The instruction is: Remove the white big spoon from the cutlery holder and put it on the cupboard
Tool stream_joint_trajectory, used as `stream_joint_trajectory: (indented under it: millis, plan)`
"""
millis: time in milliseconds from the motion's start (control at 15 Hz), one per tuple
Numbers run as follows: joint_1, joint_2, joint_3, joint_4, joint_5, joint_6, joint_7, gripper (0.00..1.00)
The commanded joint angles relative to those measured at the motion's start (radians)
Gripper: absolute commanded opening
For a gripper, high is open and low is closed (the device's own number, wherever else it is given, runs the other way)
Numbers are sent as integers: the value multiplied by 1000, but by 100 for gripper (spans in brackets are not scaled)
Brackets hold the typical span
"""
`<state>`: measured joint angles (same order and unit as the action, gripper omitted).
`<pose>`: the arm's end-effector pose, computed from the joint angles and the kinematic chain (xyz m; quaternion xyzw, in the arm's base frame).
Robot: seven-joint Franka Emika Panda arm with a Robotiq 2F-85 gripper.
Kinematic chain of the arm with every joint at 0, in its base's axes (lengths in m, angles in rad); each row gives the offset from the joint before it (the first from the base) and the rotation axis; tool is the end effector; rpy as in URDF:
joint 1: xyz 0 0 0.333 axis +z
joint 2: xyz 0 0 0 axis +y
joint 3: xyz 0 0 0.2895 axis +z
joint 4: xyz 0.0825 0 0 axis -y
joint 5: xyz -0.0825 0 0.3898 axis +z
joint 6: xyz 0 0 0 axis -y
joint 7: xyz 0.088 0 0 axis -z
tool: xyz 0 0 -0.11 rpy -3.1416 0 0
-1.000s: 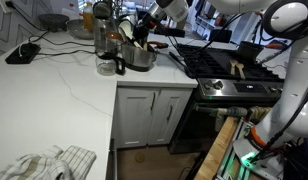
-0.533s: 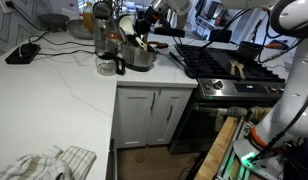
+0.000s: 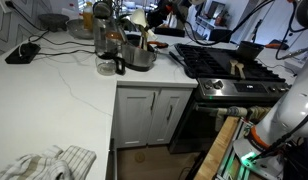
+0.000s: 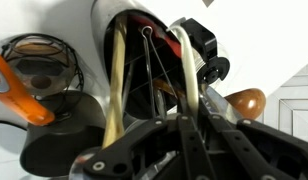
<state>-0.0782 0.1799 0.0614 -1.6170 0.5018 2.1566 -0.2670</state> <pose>0.6538 0.0069 0.5297 -0.9567 -0.0201 -0.2043 0.2064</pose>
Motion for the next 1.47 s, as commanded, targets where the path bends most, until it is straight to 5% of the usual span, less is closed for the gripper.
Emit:
stream_joint_trajectory:
  millis: [0,667,1400]
  plan:
    - [-19,-141,-44,-152,16,-4,27,2]
    - [-30,-364,-190,-410,77,24,11,2]
    - [-73,-220,-311,-438,393,-15,-93,2]
